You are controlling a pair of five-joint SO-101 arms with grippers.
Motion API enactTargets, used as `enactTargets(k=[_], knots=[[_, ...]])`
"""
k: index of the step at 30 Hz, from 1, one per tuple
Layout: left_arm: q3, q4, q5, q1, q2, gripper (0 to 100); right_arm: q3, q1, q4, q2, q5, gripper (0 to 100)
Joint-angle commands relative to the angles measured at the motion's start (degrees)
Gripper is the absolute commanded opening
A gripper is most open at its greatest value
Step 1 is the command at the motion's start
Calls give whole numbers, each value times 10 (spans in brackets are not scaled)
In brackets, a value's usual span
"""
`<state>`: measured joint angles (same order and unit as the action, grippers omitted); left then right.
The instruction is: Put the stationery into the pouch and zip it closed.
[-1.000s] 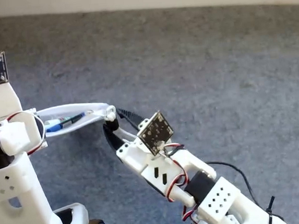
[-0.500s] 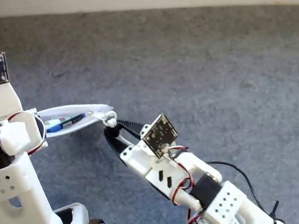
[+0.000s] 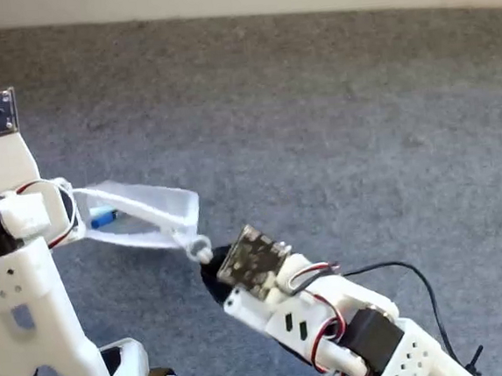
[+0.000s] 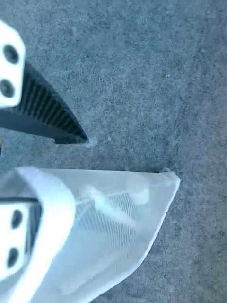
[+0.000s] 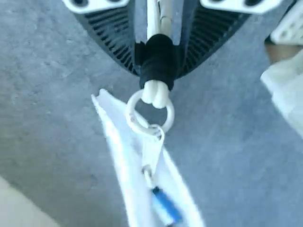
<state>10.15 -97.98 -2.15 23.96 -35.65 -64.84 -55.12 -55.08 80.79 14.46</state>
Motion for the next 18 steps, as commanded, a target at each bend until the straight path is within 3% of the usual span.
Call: enactTargets(k=[1, 10, 18], knots=[[-72, 0, 2, -19, -8, 214, 29, -25, -41, 7, 30, 5], [-109, 34, 2, -215, -86, 217, 51, -40, -114, 20, 50, 5], [-80, 104, 3, -349, -93, 217, 105, -39, -174, 160, 49, 5]])
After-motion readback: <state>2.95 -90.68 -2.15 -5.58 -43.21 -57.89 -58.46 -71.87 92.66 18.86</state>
